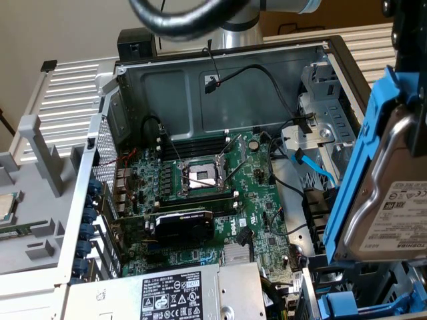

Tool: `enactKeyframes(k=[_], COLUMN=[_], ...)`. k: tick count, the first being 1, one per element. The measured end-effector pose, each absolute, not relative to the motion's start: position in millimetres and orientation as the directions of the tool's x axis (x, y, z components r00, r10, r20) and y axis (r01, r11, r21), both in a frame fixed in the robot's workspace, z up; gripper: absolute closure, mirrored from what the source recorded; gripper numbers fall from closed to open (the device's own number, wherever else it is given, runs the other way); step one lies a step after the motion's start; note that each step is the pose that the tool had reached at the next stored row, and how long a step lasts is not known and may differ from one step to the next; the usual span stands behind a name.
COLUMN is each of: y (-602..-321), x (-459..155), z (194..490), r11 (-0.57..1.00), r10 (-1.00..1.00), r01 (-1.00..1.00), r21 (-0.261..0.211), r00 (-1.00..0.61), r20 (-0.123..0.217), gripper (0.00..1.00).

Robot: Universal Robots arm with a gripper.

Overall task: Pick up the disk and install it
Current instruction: 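Insert the disk into the insertion slot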

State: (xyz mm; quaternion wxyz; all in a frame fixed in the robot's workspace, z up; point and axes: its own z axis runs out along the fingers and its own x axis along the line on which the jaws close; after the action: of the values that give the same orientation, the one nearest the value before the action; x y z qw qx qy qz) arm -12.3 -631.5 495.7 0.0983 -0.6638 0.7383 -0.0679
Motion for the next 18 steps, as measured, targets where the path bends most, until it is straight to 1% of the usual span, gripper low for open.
enactKeyframes(k=[4, 11, 18], y=[-631.4, -631.4, -629.5], x=[-12.3, -12.3, -12.4], z=[489.9, 489.9, 489.8], r11=[0.109, 0.101, 0.056], r10=[-0.994, -0.994, -0.998], r01=[-0.967, -0.968, -0.971], r21=[-0.231, -0.231, -0.232], r00=[-0.098, -0.091, -0.044], r20=[-0.055, -0.055, -0.055], gripper=[0.63, 0.63, 0.63])
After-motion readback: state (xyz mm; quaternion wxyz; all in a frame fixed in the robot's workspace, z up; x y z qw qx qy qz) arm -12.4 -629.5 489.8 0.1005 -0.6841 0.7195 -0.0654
